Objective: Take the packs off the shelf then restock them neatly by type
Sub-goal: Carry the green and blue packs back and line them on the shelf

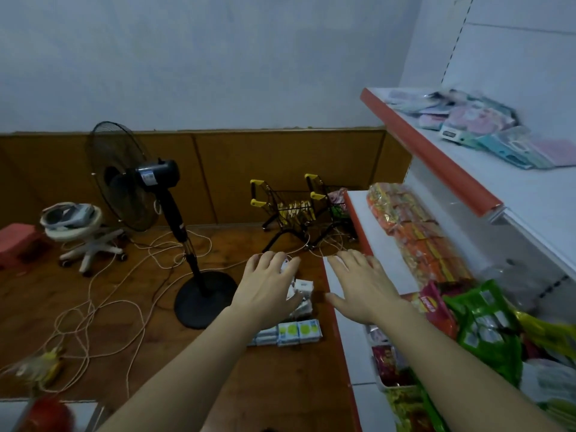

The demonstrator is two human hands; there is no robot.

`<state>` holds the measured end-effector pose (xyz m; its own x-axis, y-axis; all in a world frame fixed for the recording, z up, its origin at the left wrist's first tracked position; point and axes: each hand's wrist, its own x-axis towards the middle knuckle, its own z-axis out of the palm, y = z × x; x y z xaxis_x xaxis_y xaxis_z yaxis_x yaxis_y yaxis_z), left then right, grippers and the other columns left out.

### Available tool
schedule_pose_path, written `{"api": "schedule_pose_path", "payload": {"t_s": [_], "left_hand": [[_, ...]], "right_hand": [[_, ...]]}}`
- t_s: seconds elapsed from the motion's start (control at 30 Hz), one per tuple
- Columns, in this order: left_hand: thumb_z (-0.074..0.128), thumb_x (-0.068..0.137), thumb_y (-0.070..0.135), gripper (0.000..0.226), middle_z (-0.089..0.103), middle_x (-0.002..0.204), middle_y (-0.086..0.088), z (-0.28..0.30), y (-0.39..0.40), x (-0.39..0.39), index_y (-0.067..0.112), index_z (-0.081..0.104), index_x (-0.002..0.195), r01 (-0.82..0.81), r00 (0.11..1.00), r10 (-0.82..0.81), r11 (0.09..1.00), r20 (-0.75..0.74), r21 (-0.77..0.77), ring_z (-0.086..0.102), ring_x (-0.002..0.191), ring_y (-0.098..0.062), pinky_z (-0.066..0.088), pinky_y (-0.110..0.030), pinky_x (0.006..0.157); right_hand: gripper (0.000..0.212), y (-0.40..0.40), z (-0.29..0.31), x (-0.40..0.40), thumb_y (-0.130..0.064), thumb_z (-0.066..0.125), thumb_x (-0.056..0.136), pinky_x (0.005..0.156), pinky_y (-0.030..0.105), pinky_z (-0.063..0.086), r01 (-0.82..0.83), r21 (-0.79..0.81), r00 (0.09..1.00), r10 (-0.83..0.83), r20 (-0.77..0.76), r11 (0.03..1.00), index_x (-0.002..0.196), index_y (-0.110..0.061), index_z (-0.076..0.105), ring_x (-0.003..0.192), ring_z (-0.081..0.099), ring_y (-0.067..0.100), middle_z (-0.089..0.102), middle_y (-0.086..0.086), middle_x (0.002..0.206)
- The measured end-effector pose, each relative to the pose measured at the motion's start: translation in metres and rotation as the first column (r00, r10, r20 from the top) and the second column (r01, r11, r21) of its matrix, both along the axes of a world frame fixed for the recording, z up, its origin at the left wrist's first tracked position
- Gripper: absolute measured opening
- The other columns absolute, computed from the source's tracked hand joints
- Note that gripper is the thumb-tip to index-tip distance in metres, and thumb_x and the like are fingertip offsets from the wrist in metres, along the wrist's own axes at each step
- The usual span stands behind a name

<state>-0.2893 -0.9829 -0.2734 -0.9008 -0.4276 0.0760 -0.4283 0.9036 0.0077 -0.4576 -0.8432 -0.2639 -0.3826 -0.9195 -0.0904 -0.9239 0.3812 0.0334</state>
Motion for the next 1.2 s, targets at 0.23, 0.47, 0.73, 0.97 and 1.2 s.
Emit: {"api": "schedule_pose_path", "payload": {"t_s": [0.23, 0.47, 0.73, 0.97, 1.2], "left_hand": [[0.042, 0.096, 0.062, 0.071, 0.031, 0.156, -0.004, -0.085, -0.114, -0.094, 0.025, 0.023, 0.154, -0.032, 0.999, 0.027, 0.992, 0.045, 0.122, 0.024, 0.146, -0.028, 0.020, -0.051, 0.119], [0.042, 0.093, 0.065, 0.071, 0.036, 0.154, -0.007, -0.207, -0.195, -0.155, 0.024, 0.032, 0.149, -0.094, 0.982, 0.052, 0.967, 0.181, 0.237, 0.023, 0.146, -0.033, 0.024, -0.054, 0.117], [0.044, 0.085, 0.076, 0.089, 0.027, 0.157, -0.004, -0.378, -0.242, -0.189, 0.025, 0.021, 0.154, -0.201, 0.926, 0.055, 0.909, 0.374, 0.365, 0.015, 0.148, -0.030, 0.017, -0.054, 0.119], [0.049, 0.090, 0.069, 0.094, 0.009, 0.164, -0.008, -0.562, -0.235, -0.205, 0.022, 0.004, 0.158, -0.236, 0.869, 0.007, 0.884, 0.494, 0.403, -0.001, 0.152, -0.032, 0.002, -0.055, 0.122], [0.053, 0.089, 0.067, 0.099, 0.006, 0.165, -0.012, -0.731, -0.230, -0.217, 0.020, 0.001, 0.159, -0.246, 0.836, 0.008, 0.900, 0.549, 0.361, -0.005, 0.153, -0.033, -0.003, -0.056, 0.122]], "right_hand": [[0.079, -0.100, -0.071, -0.078, -0.061, 0.042, 0.096, 0.122, 0.050, 0.015, 0.022, 0.115, 0.999, -0.026, 0.036, 0.993, 0.158, -0.022, 0.014, 0.151, 0.013, 0.027, 0.019, 0.005, 0.163], [0.078, -0.180, -0.176, -0.143, -0.059, 0.042, 0.096, 0.122, 0.049, 0.011, 0.013, 0.264, 0.990, -0.049, 0.130, 0.965, 0.158, -0.023, 0.012, 0.152, 0.012, 0.027, 0.018, 0.004, 0.164], [0.082, -0.241, -0.357, -0.189, -0.059, 0.045, 0.092, 0.121, 0.050, 0.018, -0.023, 0.369, 0.965, -0.076, 0.251, 0.929, 0.157, -0.022, 0.012, 0.150, 0.014, 0.026, 0.022, 0.003, 0.161], [0.089, -0.242, -0.559, -0.211, -0.062, 0.047, 0.091, 0.121, 0.052, 0.015, -0.071, 0.453, 0.946, -0.083, 0.313, 0.889, 0.159, -0.021, 0.007, 0.152, 0.005, 0.028, 0.011, 0.005, 0.165], [0.097, -0.242, -0.735, -0.225, -0.066, 0.055, 0.087, 0.122, 0.051, 0.010, -0.095, 0.477, 0.953, -0.058, 0.296, 0.874, 0.159, -0.023, 0.005, 0.153, -0.003, 0.028, 0.003, 0.005, 0.167]]}}
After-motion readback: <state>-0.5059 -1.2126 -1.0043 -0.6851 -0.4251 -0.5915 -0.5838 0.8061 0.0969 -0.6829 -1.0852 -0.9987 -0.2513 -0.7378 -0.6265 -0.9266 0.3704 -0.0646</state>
